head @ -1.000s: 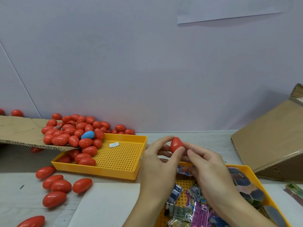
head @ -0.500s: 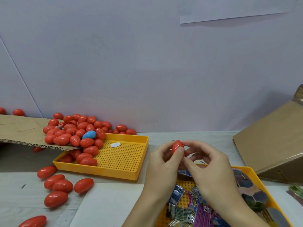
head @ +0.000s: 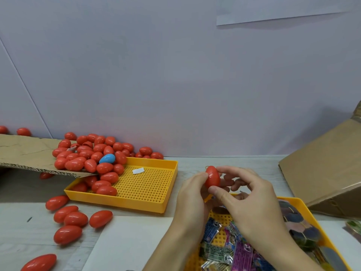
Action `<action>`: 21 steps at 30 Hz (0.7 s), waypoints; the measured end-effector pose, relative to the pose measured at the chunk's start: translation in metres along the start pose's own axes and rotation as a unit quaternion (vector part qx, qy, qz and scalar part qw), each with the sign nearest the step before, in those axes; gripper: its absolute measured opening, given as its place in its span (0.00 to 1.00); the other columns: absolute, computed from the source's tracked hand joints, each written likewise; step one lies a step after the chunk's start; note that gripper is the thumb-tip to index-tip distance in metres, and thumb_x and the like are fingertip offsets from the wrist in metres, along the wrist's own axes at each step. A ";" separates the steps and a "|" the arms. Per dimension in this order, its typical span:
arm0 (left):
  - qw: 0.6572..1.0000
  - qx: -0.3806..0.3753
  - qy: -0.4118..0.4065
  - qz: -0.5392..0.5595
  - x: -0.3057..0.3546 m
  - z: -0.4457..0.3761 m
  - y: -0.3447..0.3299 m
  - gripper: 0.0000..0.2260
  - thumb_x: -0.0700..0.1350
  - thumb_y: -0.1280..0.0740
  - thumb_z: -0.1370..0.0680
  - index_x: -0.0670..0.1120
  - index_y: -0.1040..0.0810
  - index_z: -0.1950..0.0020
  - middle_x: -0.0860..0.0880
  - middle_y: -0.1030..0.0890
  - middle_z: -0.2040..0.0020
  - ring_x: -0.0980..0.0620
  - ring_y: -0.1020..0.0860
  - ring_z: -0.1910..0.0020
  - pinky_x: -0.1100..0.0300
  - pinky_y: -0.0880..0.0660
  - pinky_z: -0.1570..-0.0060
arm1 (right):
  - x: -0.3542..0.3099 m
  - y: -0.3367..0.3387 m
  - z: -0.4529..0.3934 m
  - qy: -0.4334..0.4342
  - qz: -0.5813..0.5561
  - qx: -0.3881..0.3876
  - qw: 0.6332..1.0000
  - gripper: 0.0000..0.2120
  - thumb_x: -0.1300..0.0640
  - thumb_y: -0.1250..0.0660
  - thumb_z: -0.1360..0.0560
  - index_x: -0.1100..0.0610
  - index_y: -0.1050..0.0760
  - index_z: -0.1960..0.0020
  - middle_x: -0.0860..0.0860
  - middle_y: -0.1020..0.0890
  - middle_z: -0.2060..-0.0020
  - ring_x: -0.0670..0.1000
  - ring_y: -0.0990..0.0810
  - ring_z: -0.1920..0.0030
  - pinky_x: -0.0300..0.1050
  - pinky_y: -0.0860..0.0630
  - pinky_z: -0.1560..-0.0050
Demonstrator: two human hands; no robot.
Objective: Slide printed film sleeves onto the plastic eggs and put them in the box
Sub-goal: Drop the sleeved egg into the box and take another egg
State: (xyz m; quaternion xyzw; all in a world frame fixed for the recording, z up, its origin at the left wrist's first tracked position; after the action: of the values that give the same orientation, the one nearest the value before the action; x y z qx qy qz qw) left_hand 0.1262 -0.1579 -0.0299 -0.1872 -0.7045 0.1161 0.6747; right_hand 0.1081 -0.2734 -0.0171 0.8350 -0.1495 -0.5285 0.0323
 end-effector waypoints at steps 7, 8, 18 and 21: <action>0.997 -0.003 0.047 0.053 0.001 0.001 -0.001 0.20 0.43 0.46 0.19 0.34 0.17 0.48 0.35 0.16 0.48 0.38 0.18 0.44 0.40 0.24 0.38 | -0.007 -0.002 0.001 0.054 0.050 0.005 0.997 0.19 0.54 0.20 0.35 0.35 0.22 0.52 0.37 0.24 0.53 0.42 0.25 0.51 0.33 0.26 0.62; 0.997 -0.007 0.050 0.058 0.001 0.002 -0.001 0.20 0.43 0.46 0.19 0.34 0.17 0.48 0.35 0.16 0.48 0.39 0.17 0.44 0.40 0.24 0.38 | -0.008 -0.002 0.001 0.056 0.052 0.004 0.997 0.19 0.53 0.20 0.35 0.35 0.22 0.52 0.37 0.24 0.52 0.42 0.24 0.50 0.31 0.26 0.61; 0.999 -0.009 0.028 0.032 0.005 0.005 -0.004 0.17 0.43 0.44 0.17 0.36 0.18 0.45 0.38 0.15 0.48 0.43 0.16 0.45 0.40 0.22 0.41 | -0.008 -0.002 0.001 0.053 0.046 0.016 0.997 0.14 0.54 0.26 0.28 0.38 0.21 0.48 0.36 0.20 0.53 0.42 0.21 0.50 0.35 0.22 0.62; 1.000 0.005 -0.009 -0.007 0.008 0.003 -0.003 0.11 0.39 0.38 0.19 0.38 0.18 0.43 0.39 0.15 0.47 0.42 0.16 0.46 0.46 0.19 0.49 | -0.001 -0.001 0.000 0.005 -0.036 0.008 0.999 0.13 0.58 0.30 0.24 0.40 0.20 0.47 0.37 0.17 0.54 0.40 0.19 0.50 0.33 0.21 0.62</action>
State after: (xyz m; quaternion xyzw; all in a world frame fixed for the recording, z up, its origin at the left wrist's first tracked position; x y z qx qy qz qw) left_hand 0.1225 -0.1566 -0.0218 -0.1779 -0.7108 0.1169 0.6703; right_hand 0.1083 -0.2718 -0.0166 0.8429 -0.1237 -0.5237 0.0073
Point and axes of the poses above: each hand's wrist, its own z-axis away from the middle knuckle, its own y-axis out of the back of the hand, x = y × z, the point moved 3 cm from there along -z, towards the middle knuckle
